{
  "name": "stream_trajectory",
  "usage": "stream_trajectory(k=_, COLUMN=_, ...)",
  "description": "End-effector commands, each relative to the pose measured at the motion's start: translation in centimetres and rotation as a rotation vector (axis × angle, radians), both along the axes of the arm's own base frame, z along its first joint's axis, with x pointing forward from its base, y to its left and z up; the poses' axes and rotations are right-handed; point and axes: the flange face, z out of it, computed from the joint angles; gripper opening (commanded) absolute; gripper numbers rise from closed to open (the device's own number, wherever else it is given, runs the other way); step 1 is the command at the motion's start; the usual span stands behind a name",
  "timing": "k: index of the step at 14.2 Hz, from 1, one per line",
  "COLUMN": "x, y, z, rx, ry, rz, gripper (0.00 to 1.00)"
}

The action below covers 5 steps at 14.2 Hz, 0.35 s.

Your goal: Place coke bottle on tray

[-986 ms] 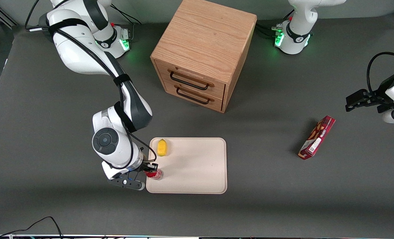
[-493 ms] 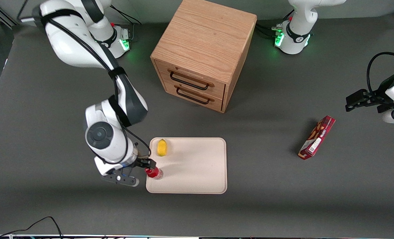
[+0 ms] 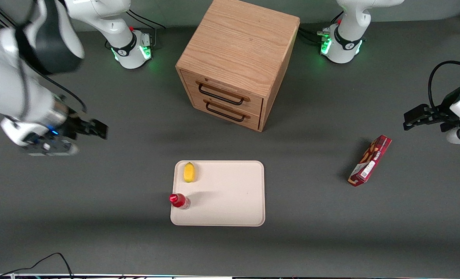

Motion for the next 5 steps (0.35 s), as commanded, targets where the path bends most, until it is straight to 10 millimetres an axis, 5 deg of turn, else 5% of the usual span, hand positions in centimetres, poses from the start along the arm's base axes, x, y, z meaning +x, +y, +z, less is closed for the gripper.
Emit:
stream_trajectory(k=1, x=-4.9, y=-2.9, z=1.7, rx=0.043, ry=-0.029, rz=0.022, gripper=1.0)
stream_trajectory(k=5, x=-4.2, y=-4.0, z=4.1, rx=0.071, ry=-0.073, rz=-0.017, gripper=1.0)
